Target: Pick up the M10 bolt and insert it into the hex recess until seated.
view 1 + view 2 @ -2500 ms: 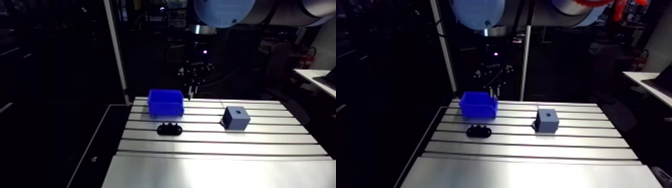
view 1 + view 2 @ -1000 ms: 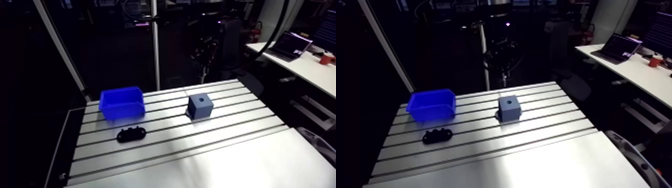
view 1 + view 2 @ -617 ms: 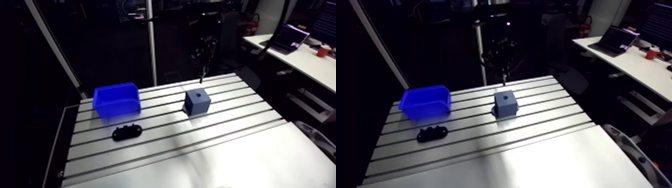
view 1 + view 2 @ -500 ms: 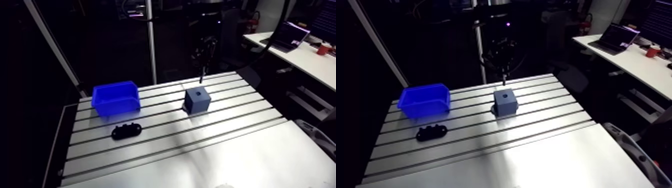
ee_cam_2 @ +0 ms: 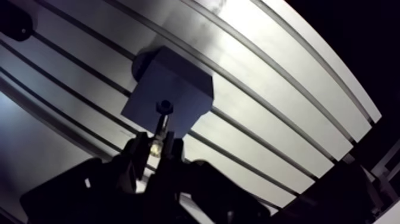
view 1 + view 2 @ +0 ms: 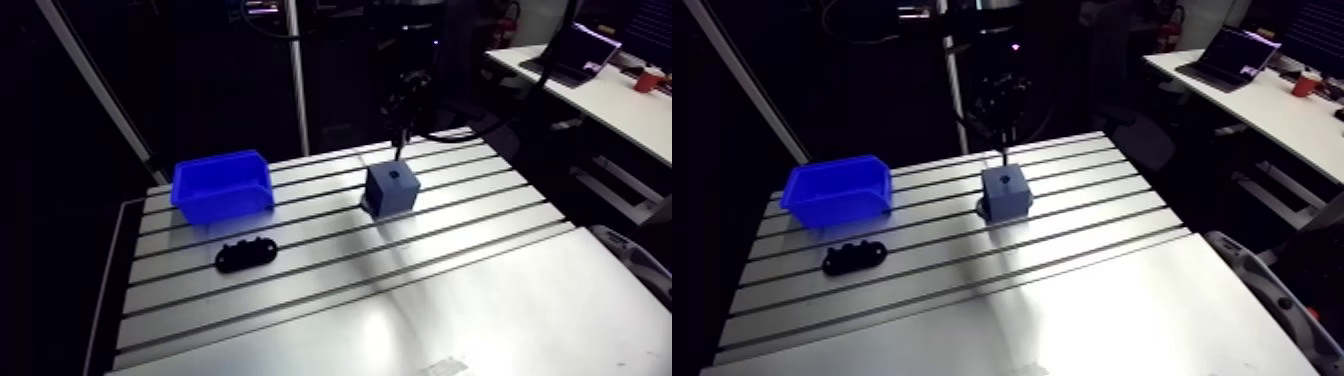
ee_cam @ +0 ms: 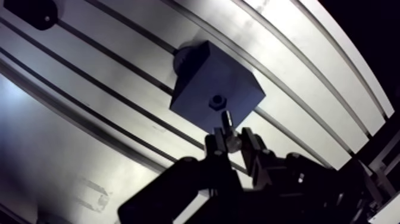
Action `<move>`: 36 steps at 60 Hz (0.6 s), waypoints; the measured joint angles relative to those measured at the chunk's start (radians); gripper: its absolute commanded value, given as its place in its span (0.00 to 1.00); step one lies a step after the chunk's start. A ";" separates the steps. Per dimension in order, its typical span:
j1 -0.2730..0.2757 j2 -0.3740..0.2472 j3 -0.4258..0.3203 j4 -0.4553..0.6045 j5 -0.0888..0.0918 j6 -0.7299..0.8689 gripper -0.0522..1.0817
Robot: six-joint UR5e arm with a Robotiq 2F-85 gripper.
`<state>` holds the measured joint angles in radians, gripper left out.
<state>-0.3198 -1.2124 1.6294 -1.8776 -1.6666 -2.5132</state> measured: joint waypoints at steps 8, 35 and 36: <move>0.001 0.003 0.002 -0.006 0.012 -0.005 0.94; -0.001 0.010 0.008 -0.008 0.017 -0.007 0.94; -0.001 0.011 0.008 -0.008 0.017 -0.008 0.94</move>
<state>-0.3210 -1.2018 1.6376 -1.8860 -1.6496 -2.5207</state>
